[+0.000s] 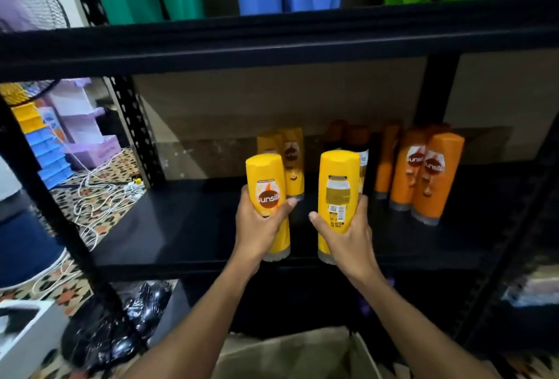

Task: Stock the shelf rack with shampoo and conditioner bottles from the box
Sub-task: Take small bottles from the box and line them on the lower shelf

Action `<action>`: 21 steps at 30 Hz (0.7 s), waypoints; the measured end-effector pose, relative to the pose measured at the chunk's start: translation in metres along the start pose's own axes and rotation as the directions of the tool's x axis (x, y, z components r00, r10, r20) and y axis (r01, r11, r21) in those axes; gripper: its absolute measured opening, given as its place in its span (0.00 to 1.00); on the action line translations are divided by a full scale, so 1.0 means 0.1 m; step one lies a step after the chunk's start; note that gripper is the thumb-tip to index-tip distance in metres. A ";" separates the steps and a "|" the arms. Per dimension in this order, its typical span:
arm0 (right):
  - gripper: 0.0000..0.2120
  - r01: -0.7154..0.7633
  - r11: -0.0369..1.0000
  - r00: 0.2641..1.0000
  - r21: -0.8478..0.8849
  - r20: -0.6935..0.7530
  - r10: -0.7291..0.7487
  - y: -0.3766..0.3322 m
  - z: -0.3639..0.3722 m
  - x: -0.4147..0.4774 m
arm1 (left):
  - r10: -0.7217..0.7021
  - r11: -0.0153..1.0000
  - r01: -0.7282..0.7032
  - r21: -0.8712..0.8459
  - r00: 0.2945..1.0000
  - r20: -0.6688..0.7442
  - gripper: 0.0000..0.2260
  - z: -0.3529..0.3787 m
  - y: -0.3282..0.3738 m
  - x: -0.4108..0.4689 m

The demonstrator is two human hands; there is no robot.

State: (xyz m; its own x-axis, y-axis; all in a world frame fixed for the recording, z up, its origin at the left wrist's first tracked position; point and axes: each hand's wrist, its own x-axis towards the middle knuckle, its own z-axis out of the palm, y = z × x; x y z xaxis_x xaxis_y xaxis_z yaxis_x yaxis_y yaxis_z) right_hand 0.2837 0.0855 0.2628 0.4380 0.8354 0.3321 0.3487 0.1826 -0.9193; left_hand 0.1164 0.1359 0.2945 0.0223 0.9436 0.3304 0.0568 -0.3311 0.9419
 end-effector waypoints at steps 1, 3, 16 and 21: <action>0.45 -0.013 1.000 1.000 0.010 0.001 0.013 0.06 0.06 0.04 | -0.001 1.000 0.001 0.010 1.000 0.007 0.27 0.00 -0.07 0.04; 0.47 -0.052 0.998 0.999 0.023 0.003 0.052 0.12 0.15 0.06 | 0.006 1.000 -0.006 0.027 1.000 0.001 0.27 -0.02 -0.20 0.08; 0.32 -0.100 0.994 0.987 -0.040 0.125 0.104 0.52 0.55 0.24 | -0.083 0.982 0.083 0.171 0.997 -0.003 0.23 -0.15 -0.87 0.16; 0.33 -0.108 0.974 0.993 -0.199 0.027 0.116 0.51 0.64 0.57 | -0.095 0.931 0.138 0.337 0.985 -0.143 0.26 -0.24 -1.03 0.55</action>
State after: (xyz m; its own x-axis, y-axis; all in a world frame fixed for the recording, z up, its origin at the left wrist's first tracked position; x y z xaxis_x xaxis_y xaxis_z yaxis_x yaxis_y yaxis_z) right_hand 0.2731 0.1754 0.2214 0.4529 0.8646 0.2177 0.4572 -0.0156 -0.8893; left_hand 0.0874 0.2216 0.2174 -0.1261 0.9613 0.2451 0.3929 -0.1785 0.9021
